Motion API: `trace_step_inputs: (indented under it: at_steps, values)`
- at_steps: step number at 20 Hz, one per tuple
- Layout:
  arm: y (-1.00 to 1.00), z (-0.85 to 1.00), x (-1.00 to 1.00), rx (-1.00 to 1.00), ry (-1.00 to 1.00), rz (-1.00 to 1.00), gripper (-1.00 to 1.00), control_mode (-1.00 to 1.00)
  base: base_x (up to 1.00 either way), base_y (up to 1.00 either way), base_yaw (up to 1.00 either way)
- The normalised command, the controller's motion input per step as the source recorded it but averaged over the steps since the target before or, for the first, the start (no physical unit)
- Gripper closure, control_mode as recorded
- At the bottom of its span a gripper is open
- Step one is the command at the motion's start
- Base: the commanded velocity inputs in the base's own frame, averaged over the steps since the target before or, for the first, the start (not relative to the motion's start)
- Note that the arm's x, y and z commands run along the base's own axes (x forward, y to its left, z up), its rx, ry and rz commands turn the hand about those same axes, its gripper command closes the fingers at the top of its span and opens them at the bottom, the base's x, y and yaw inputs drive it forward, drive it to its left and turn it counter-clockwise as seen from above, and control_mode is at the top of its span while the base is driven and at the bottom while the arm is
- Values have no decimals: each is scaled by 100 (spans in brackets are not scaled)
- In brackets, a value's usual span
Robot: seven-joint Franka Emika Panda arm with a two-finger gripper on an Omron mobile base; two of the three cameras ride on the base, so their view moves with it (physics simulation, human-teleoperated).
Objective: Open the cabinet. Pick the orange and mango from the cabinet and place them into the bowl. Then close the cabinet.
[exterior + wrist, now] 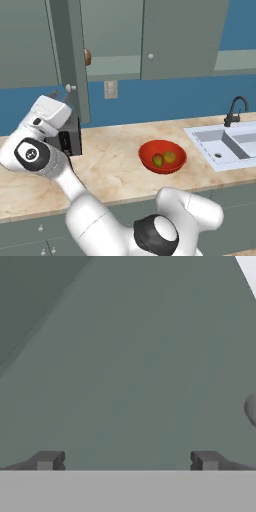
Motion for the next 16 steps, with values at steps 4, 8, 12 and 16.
trace_step_inputs:
  at_steps: [4, 8, 12, 16]
  values:
    - [-87, 18, 0, 20, -9, -21, -100, -100, 0, 0, 0]
    - [-93, 24, 6, 23, -3, -23, -100, -100, 0, 0, 0]
    - [-86, 17, 31, 21, -3, -22, -100, -100, 0, 0, 0]
    - [-62, 0, 71, 10, 0, -7, -100, -100, 0, 0, 0]
